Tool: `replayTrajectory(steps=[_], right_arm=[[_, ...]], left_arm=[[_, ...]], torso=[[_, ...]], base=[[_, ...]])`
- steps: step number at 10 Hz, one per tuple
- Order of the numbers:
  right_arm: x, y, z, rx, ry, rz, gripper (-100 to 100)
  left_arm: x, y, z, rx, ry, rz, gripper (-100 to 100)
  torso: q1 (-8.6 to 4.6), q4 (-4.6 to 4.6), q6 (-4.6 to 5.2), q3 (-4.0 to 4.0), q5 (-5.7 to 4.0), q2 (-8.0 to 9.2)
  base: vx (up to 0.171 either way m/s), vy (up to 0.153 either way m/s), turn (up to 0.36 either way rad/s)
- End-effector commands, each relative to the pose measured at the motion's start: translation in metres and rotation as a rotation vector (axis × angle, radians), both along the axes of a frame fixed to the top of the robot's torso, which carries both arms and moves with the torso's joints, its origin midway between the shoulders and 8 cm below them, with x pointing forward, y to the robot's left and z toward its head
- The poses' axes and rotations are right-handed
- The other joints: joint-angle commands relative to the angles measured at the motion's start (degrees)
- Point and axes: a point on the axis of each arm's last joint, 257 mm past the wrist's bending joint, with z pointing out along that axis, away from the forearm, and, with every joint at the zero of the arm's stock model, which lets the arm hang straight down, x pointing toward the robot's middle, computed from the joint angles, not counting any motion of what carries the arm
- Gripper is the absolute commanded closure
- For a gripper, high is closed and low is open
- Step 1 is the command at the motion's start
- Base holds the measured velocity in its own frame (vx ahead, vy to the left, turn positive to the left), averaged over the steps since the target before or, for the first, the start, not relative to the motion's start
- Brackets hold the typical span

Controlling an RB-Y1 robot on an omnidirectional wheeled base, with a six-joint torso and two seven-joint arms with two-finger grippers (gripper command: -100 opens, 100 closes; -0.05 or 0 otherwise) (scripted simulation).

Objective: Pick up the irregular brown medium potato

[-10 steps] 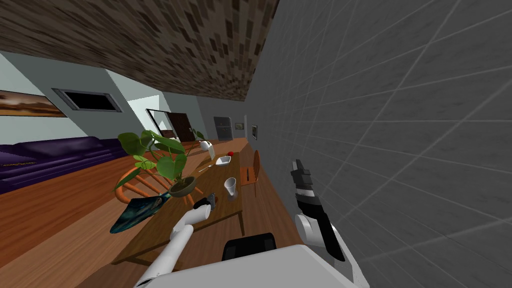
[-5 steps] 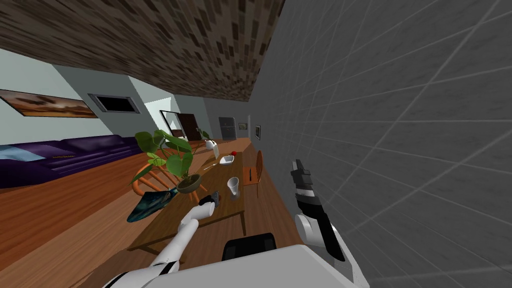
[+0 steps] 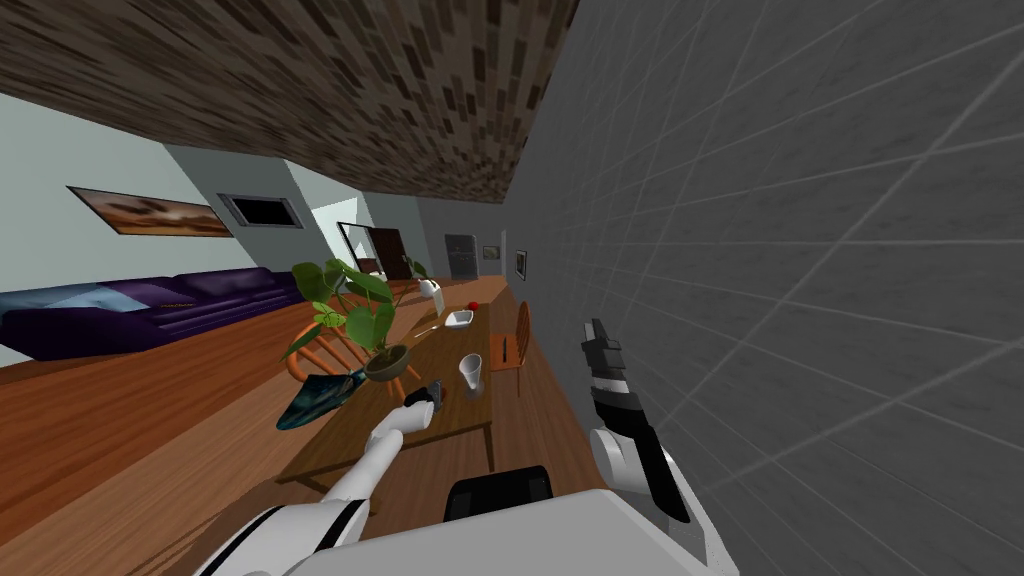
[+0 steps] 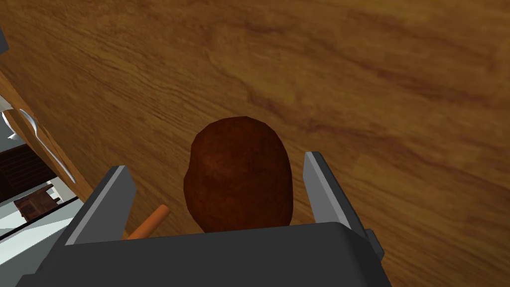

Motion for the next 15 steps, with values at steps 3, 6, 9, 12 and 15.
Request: replayTrajectory(steps=[3, 6, 9, 12, 15], right_arm=[[0.0, 0.0, 0.0, 0.0, 0.0, 0.0, 0], [0.0, 0.0, 0.0, 0.0, 0.0, 0.0, 0], [0.0, 0.0, 0.0, 0.0, 0.0, 0.0, 0], [0.0, 0.0, 0.0, 0.0, 0.0, 0.0, 0], [0.0, 0.0, 0.0, 0.0, 0.0, 0.0, 0]], left_arm=[[0.019, -0.013, 0.009, 0.017, -0.023, -0.044, -100], [0.01, -0.01, 0.0, 0.018, 0.0, -0.038, -100], [0.011, -0.01, 0.001, 0.018, -0.002, -0.037, 100], [0.011, -0.01, 0.001, 0.019, -0.002, -0.038, 0], [-0.004, 0.0, -0.005, 0.001, 0.014, 0.0, 100]], torso=[[0.01, 0.0, 0.0, 0.0, 0.0, 0.0], [0.02, 0.03, 0.01, 0.03, -0.02, 0.03], [0.04, 0.0, 0.02, 0.01, 0.0, 0.04], [0.03, 0.0, 0.01, 0.02, 0.02, 0.04], [0.04, -0.02, 0.01, 0.03, 0.02, 0.09]], base=[[0.015, -0.003, 0.123], [0.006, -0.002, 0.024], [0.0, 0.0, 0.0], [0.0, 0.0, 0.0], [-0.015, 0.004, -0.13]])
